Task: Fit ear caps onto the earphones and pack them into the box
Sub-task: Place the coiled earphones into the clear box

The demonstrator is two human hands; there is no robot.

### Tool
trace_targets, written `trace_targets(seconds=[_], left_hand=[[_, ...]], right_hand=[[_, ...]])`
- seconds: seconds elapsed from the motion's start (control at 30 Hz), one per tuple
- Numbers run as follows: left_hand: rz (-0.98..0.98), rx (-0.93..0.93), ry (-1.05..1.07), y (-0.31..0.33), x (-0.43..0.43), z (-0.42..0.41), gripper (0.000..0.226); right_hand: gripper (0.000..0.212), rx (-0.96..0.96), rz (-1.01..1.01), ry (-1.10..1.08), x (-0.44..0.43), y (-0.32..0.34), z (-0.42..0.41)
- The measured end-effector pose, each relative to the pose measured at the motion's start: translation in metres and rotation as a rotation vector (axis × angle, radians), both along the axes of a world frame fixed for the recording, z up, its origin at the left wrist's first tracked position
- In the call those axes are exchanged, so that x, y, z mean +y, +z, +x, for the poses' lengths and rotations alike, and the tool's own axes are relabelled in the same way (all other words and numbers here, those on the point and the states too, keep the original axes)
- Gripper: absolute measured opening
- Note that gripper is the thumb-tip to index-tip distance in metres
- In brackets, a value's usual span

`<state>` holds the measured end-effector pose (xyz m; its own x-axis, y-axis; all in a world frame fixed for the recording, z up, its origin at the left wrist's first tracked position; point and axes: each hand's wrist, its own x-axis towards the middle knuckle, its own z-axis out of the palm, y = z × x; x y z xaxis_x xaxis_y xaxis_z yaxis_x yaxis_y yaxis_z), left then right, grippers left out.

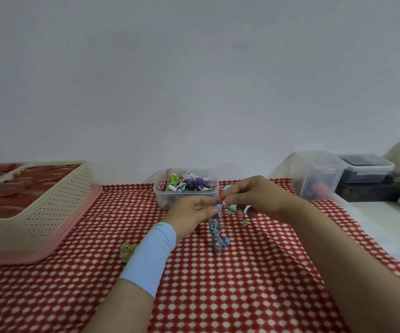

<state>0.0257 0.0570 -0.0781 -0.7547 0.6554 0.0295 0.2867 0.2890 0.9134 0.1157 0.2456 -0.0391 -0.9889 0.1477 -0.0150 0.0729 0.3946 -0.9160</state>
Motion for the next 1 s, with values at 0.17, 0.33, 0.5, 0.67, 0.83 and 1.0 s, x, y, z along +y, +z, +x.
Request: trace_targets(seconds=[0.17, 0.33, 0.5, 0.67, 0.83, 1.0], left_hand=[[0.063, -0.054, 0.014, -0.009, 0.001, -0.001, 0.022], [0.077, -0.074, 0.011, -0.014, 0.001, -0.005, 0.021], [0.097, -0.094, 0.004, -0.014, -0.001, -0.006, 0.022], [0.081, -0.074, 0.000, -0.017, -0.001, -0.008, 0.020], [0.086, -0.016, -0.002, -0.016, -0.002, -0.008, 0.016], [0.065, 0.035, -0.019, -0.013, -0.004, -0.006, 0.017]], right_hand=[[0.013, -0.044, -0.208, 0.056, -0.001, -0.015, -0.007], [0.019, -0.081, -0.237, 0.063, 0.001, -0.017, -0.009], [0.020, -0.098, -0.272, 0.068, -0.001, -0.019, -0.012], [0.018, -0.134, -0.261, 0.048, -0.001, -0.019, -0.013], [0.015, -0.173, -0.248, 0.028, -0.003, -0.015, -0.013], [0.013, -0.195, -0.234, 0.010, -0.007, -0.013, -0.012]])
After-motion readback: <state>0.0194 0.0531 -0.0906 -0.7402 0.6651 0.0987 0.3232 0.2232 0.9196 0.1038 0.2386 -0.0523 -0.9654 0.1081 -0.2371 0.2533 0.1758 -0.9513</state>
